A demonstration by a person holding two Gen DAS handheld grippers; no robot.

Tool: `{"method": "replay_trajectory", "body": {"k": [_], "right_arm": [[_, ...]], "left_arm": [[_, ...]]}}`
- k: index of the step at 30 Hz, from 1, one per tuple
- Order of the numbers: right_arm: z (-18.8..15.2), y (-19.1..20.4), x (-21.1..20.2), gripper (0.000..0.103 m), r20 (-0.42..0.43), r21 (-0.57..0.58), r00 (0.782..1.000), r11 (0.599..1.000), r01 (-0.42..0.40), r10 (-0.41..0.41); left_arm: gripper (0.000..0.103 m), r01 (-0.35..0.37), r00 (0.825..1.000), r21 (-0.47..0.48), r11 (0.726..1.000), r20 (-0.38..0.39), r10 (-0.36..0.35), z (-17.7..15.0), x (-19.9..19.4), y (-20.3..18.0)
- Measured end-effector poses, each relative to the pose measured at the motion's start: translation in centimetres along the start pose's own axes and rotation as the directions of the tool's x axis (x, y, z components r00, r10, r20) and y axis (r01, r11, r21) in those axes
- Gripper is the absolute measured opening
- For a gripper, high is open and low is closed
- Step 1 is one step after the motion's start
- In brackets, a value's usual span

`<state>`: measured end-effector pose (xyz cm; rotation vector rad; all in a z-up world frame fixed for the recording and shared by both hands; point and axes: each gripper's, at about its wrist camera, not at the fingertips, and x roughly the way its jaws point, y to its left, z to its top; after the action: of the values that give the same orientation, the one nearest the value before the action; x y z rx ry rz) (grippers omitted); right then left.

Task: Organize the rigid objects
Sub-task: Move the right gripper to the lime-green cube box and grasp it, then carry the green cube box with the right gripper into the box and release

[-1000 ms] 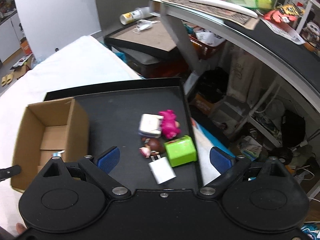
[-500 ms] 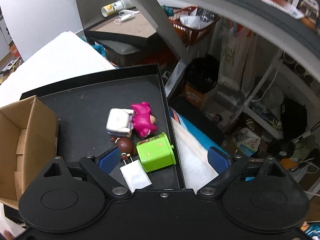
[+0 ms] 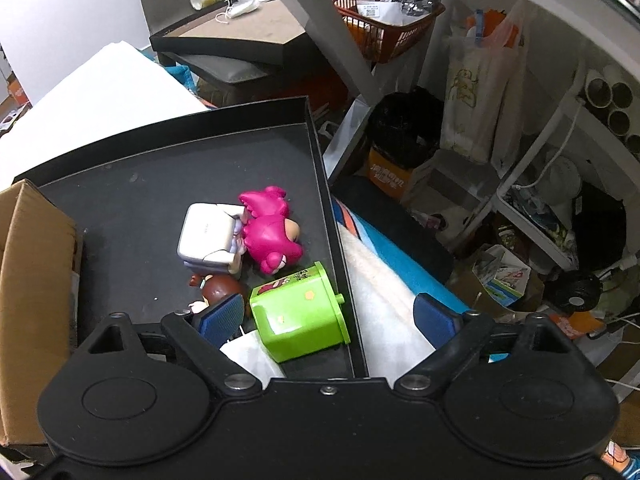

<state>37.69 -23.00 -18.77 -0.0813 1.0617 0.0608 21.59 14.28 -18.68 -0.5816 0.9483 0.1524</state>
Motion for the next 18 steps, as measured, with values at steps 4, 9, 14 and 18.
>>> {"method": "replay_trajectory", "body": {"k": [4, 9, 14, 18], "right_arm": [[0.0, 0.4, 0.5, 0.091, -0.001, -0.033, 1.0, 0.999, 0.027, -0.027], [-0.2, 1.1, 0.8, 0.072, -0.005, -0.075, 1.0, 0.997, 0.018, -0.019], [-0.6, 1.7, 0.3, 0.052, -0.001, -0.107, 1.0, 0.994, -0.018, 0.018], [-0.6, 1.4, -0.1, 0.051, 0.001, -0.079, 1.0, 0.997, -0.023, 0.023]], "left_arm": [[0.02, -0.002, 1.0, 0.0, 1.0, 0.0, 0.002, 0.0, 0.0, 0.0], [0.02, -0.008, 1.0, 0.008, 1.0, -0.001, 0.008, -0.1, 0.1, -0.1], [0.02, -0.007, 1.0, 0.007, 1.0, -0.002, 0.007, -0.1, 0.1, -0.1], [0.02, -0.008, 1.0, 0.007, 1.0, -0.003, 0.008, 0.0, 0.1, -0.2]]}}
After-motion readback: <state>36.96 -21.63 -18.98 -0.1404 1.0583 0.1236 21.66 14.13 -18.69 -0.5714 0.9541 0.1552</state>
